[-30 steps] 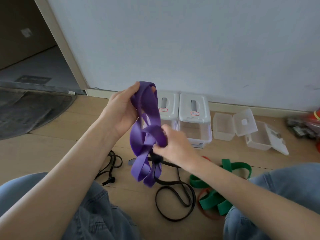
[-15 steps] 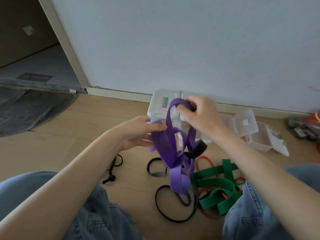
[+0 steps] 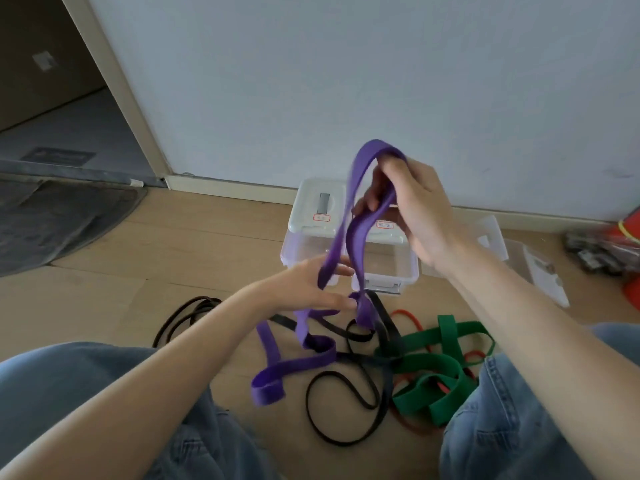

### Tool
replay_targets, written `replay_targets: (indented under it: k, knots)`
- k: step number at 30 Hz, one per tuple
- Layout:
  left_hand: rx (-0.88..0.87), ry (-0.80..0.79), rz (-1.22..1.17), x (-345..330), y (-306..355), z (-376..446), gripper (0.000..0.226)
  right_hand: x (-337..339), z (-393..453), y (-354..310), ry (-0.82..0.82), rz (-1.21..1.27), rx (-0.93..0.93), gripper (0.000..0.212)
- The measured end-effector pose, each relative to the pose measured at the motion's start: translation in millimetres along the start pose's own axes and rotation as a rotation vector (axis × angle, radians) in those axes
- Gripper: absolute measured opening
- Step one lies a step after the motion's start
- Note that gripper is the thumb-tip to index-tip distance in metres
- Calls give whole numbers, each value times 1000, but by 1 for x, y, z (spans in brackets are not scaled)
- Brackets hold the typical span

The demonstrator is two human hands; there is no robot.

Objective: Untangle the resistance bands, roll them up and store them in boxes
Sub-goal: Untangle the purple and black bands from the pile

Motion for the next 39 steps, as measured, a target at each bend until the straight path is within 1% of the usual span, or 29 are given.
replay_targets:
  k: [2,4,6,7,8,9,11,12,14,15,16,17,18,19,20,21,22,23,24,25,26,28,30,31,33,35,36,38,39]
  knots:
    - [16,21,-40,-5,-7,7,49,5,1,-2,17,88,-30,29]
    - [30,50,-61,-5,-12,10,56,7,0,-1,55,237,-83,31]
    - [5,150,-113,-1,-13,10,68,9,0,0,111,415,-127,33]
    - [-26,207,-143,1,-9,9,69,9,1,-1,132,493,-146,34]
    - [-57,238,-169,2,-5,8,62,8,1,-2,135,573,-160,36]
    - [-82,231,-203,0,-1,8,48,5,0,-4,128,644,-167,39]
    - [-98,164,-254,-5,3,8,17,3,0,-3,126,728,-159,43]
    - [-81,129,-235,-7,3,8,10,3,1,-3,149,752,-150,42]
    - [7,140,-45,1,-2,7,14,16,2,3,266,747,-151,32]
    - [58,220,68,14,-6,6,15,25,1,7,327,695,-166,27]
    - [95,352,134,34,-9,3,12,34,0,13,359,568,-189,21]
    - [119,497,142,55,-9,-5,7,43,-2,18,331,355,-228,13]
    - [118,632,119,76,-7,-14,8,50,-4,26,238,81,-295,10]
    - [86,724,118,92,-2,-23,12,54,-9,33,105,-188,-379,32]
    - [44,747,157,100,4,-28,14,57,-13,37,-27,-392,-425,63]
    - [11,706,223,99,12,-32,16,57,-16,38,-150,-507,-415,91]
    - [-18,627,287,90,22,-33,17,48,-20,38,-283,-533,-379,110]
    - [-44,539,336,77,30,-33,18,31,-27,36,-431,-501,-348,116]
    - [-74,460,360,62,36,-31,20,15,-35,37,-567,-480,-333,110]
    - [-99,403,368,50,41,-30,22,1,-42,39,-665,-486,-318,93]
    - [-122,380,356,44,44,-27,23,-9,-45,43,-701,-513,-287,70]
    - [-152,408,299,48,46,-25,24,-14,-40,41,-586,-541,-202,39]
    - [-174,498,258,57,40,-25,23,-9,-30,28,-434,-477,-146,19]
    - [-171,502,237,55,33,-23,22,-6,-25,20,-368,-412,-111,12]
    - [-126,354,213,29,12,-12,18,-6,-20,5,-271,-164,-47,9]
    - [-12,153,249,-3,-15,-1,10,-6,-16,-5,-160,148,0,8]
    - [54,115,289,-9,-25,1,12,-3,-14,-7,-99,259,9,8]
    - [156,157,372,4,-36,3,12,11,-10,-5,26,322,-38,10]
    - [169,213,388,18,-33,3,13,21,-9,1,60,249,-92,12]
Point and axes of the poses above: each hand's wrist, its own z-axis towards the middle knuckle, its own x-axis out of the back of the hand, y = z × x, the point moved 5 cm from there along z, towards the middle knuckle, and after that the axes turned 11 degrees about x, right-handed, at the moved point
